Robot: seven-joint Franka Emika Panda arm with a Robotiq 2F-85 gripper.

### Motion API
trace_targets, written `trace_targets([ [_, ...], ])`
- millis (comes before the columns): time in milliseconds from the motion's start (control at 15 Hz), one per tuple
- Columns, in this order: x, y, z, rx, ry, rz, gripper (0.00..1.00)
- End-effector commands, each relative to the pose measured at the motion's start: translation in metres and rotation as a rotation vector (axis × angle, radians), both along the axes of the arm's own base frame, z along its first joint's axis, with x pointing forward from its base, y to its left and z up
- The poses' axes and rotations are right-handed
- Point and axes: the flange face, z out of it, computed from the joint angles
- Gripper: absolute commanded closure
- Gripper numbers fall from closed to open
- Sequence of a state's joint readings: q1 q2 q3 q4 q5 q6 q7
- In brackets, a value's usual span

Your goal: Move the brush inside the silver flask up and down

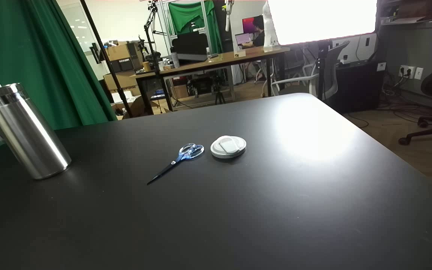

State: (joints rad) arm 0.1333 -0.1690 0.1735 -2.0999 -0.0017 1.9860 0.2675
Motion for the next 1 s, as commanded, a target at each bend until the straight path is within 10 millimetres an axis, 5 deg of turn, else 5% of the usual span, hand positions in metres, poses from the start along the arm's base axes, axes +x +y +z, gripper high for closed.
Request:
trace_targets([
  [0, -0.006, -0.003, 0.036, 0.003, -0.049, -0.005, 0.96],
  [467, -0.018, -0.004, 0.081, 0.024, -0.143, -0.005, 0.96],
  [933, -0.018, 0.001, 0.052, -0.004, -0.084, 0.004, 0.96],
])
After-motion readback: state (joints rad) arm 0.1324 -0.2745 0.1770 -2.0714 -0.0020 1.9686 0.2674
